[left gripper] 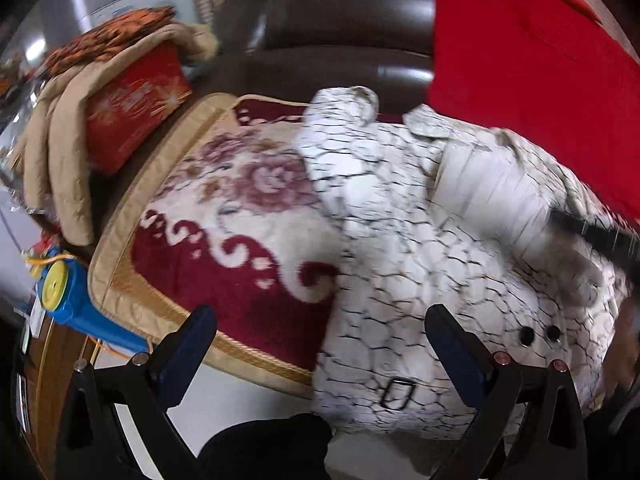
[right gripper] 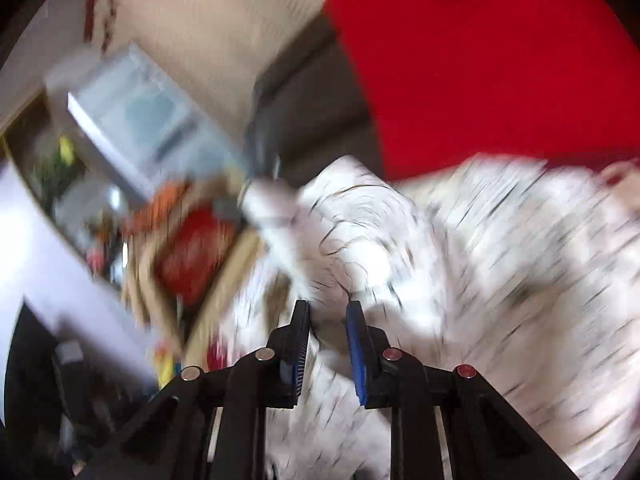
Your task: Fold large clothes
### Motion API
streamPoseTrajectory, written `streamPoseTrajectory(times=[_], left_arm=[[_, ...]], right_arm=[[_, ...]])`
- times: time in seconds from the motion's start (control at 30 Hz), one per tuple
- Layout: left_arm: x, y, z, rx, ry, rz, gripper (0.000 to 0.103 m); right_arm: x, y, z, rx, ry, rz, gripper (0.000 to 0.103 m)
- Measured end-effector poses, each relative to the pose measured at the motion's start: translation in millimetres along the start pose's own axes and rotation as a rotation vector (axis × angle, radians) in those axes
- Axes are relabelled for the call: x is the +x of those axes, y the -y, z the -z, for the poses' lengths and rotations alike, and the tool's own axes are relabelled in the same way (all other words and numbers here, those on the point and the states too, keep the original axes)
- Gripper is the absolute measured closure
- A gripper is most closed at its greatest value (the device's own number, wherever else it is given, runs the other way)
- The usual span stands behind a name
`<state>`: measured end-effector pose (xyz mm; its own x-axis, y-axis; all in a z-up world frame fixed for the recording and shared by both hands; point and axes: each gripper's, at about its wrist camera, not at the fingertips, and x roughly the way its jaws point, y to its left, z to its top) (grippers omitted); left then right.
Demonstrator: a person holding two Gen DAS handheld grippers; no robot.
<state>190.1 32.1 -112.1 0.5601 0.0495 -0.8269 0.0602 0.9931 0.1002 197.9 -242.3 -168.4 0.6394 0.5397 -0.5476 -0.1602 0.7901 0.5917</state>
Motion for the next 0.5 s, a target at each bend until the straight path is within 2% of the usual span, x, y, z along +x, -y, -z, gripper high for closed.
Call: streamPoseTrajectory(times=[0.07,0.1,0.13,0.17,0.23,0.3,0.37,0.43,0.5], left_arm=[[4.8,-7.3,-0.8,-0.018,-0.012,0.004,0.0],[7.8,-10.2,-2.3,-0.026,-0.018,0.017,0.0],[10.2,-11.3,-4.1,-0.034,-0.016,0.028,0.0],[12.5,-11.1,-5.5,-0.041,-0.014,0.037,0.0],[18.5,-9.3,-9.0,-0.049,-0.021,0.061,0.0],[25.8,-6.7,-14.9,-0.044,-0.022,0.079,0.0],[35.1,-8.4,-26.2,-0.051,-0.007,0.053,0.0],[42.5,-14.0,-38.0,-0.074,-0.007,0.042,0.0],[48.6,-19.5,-53.1,-0.105,0.004,0.031,0.0]], right_arm=[[21.2,-14.5,17.1,-0.02,-0.124,0.0,0.067],[25.7,-13.5,21.7,-0.02,-0.156,-0.001,0.049],[28.1,-10.2,26.5,-0.017,-0.167,-0.006,0.032],[20.1,-9.5,31.0,-0.01,-0.138,-0.009,0.028],[-2.5,3.7,31.3,0.01,-0.078,0.004,0.026],[-14.2,17.3,24.1,0.062,-0.032,0.057,0.025],[-31.0,35.3,23.0,0.112,0.019,0.11,0.025],[-42.0,52.3,19.2,0.146,0.05,0.203,0.025],[-47.6,70.7,13.7,0.2,0.057,0.228,0.025]])
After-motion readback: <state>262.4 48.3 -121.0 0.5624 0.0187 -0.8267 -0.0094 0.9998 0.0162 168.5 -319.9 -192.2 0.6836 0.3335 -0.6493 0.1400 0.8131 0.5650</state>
